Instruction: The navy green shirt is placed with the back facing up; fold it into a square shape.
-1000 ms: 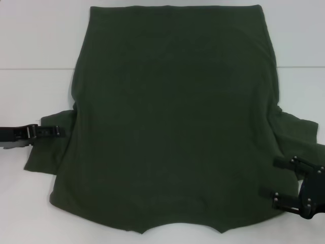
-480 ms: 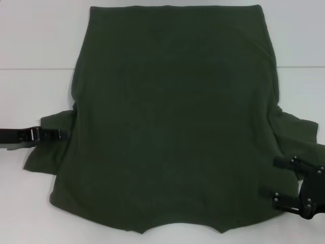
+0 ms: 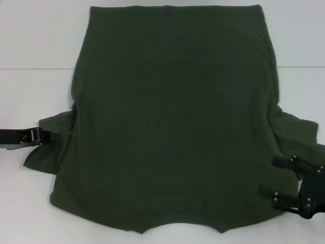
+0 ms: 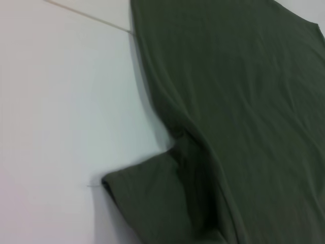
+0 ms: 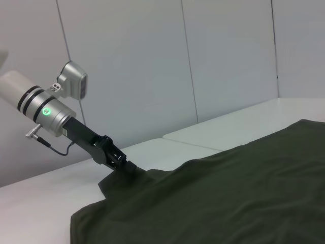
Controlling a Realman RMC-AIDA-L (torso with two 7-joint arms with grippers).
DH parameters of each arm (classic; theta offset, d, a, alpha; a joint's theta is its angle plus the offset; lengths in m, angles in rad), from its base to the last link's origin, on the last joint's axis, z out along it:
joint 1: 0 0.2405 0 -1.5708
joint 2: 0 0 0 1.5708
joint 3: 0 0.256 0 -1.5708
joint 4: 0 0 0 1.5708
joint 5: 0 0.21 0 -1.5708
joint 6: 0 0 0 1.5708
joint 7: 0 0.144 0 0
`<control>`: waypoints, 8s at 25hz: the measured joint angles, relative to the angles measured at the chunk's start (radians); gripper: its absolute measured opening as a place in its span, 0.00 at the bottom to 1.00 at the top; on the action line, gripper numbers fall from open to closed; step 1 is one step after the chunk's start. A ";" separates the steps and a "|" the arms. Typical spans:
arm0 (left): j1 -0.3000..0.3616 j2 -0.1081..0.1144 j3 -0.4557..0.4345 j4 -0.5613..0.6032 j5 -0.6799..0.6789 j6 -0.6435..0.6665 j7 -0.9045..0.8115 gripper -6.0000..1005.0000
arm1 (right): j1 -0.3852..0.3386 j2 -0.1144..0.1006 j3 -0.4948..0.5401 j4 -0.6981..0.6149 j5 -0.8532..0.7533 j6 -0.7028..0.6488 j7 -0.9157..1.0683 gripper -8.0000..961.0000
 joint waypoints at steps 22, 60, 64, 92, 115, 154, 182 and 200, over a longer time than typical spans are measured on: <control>0.010 0.001 -0.002 0.081 -0.025 0.005 -0.037 0.01 | 0.003 0.000 0.000 0.002 0.000 0.000 0.000 0.94; -0.156 -0.075 0.219 0.210 0.010 0.138 -0.358 0.02 | 0.012 0.000 -0.006 0.030 0.000 -0.002 -0.007 0.94; -0.157 -0.079 0.219 0.122 -0.048 0.100 -0.350 0.03 | 0.015 -0.001 -0.010 0.035 0.000 -0.002 -0.007 0.94; 0.060 -0.082 0.146 -0.111 -0.401 -0.031 -0.196 0.86 | 0.012 0.000 -0.018 0.040 0.001 0.005 -0.002 0.94; 0.020 -0.098 0.147 -0.176 -0.401 -0.216 -0.198 0.88 | 0.012 0.000 -0.018 0.040 0.000 0.007 -0.004 0.94; 0.027 -0.167 0.113 -0.282 -0.737 -0.338 0.158 0.87 | 0.016 0.000 -0.016 0.043 0.001 0.007 -0.008 0.94; 0.271 -0.178 0.162 0.012 -0.670 0.555 0.896 0.88 | -0.019 -0.014 0.138 -0.157 -0.001 0.032 0.409 0.93; 0.253 -0.174 0.157 0.024 -0.486 0.556 0.980 0.88 | 0.177 -0.157 0.071 -0.455 -0.493 0.059 1.419 0.93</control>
